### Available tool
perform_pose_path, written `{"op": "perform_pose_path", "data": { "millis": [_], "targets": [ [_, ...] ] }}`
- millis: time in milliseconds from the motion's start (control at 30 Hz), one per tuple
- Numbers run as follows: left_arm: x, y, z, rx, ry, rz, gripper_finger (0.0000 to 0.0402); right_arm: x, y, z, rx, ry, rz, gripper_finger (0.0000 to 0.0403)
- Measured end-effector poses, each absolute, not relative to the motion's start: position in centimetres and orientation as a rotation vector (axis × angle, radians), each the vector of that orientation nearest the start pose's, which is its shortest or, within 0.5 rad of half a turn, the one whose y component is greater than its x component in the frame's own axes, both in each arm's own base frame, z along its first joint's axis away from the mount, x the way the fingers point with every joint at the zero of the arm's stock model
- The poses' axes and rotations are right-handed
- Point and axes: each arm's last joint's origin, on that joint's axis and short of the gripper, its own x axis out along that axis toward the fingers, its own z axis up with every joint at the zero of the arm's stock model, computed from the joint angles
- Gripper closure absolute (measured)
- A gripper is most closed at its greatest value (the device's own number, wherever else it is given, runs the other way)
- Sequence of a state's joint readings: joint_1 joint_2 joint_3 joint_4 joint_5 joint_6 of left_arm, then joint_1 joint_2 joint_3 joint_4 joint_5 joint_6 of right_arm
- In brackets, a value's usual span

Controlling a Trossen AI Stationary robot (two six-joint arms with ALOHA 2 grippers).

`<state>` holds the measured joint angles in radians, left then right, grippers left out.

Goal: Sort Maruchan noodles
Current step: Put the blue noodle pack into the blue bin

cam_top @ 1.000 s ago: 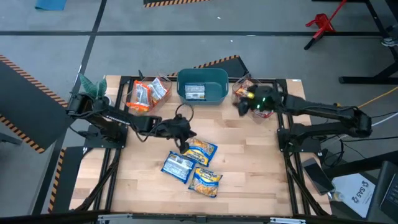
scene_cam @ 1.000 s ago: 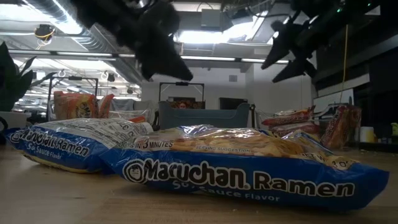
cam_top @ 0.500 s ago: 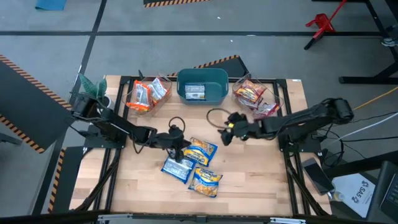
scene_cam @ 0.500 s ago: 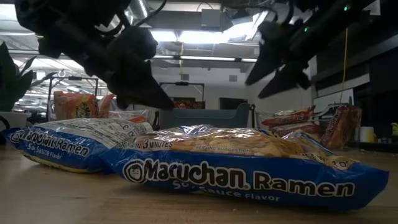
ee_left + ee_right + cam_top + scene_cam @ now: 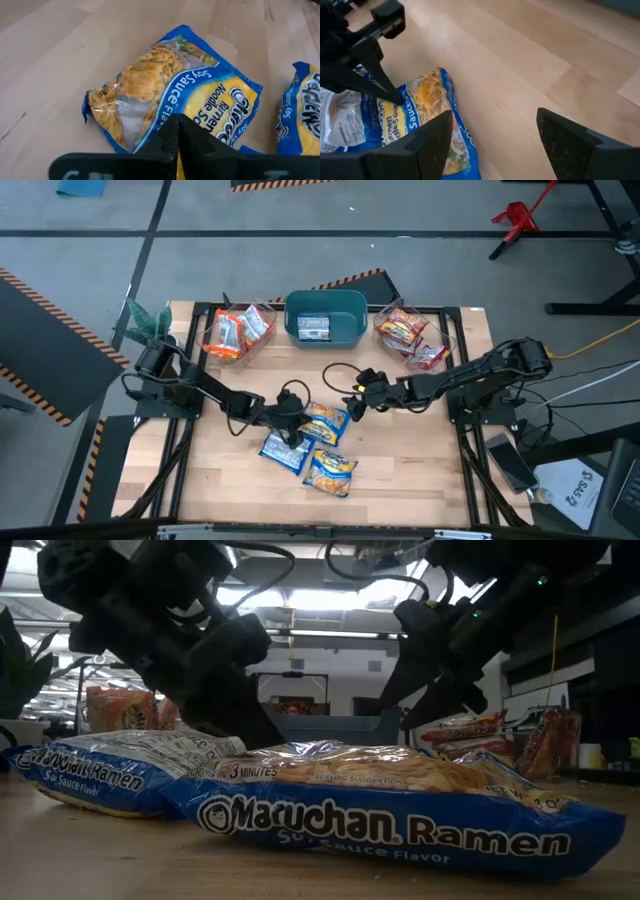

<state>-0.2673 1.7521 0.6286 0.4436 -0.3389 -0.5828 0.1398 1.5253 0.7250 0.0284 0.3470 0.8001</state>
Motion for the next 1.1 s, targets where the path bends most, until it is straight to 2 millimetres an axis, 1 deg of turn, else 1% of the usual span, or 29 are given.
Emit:
{"op": "perform_pose_path", "data": {
  "millis": [300, 433, 600, 700, 800, 967, 1100],
  "targets": [
    [28.8, -8.0, 10.4, -0.360, 0.651, 0.253, 0.0401, 29.0, 3.1, 16.3, 0.561, 0.644, -0.450, 0.0130],
    [28.6, -8.5, 10.3, -0.347, 0.650, 0.262, 0.0401, 30.0, 2.9, 15.5, 0.620, 0.648, -0.367, 0.0130],
    [28.3, -8.9, 10.2, -0.338, 0.657, 0.286, 0.0401, 31.1, 3.2, 13.7, 0.654, 0.655, -0.296, 0.0130],
    [28.1, -9.0, 10.1, -0.326, 0.656, 0.304, 0.0401, 31.7, 3.4, 13.1, 0.672, 0.640, -0.254, 0.0130],
    [28.0, -9.1, 10.1, -0.316, 0.654, 0.317, 0.0401, 32.0, 3.5, 12.3, 0.683, 0.639, -0.228, 0.0130],
    [27.9, -9.0, 10.0, -0.299, 0.658, 0.338, 0.0401, 32.1, 3.5, 11.0, 0.698, 0.672, -0.250, 0.0130],
    [27.9, -9.0, 10.0, -0.293, 0.655, 0.350, 0.0401, 32.8, 3.9, 10.5, 0.742, 0.650, -0.148, 0.0130]
  ]
}}
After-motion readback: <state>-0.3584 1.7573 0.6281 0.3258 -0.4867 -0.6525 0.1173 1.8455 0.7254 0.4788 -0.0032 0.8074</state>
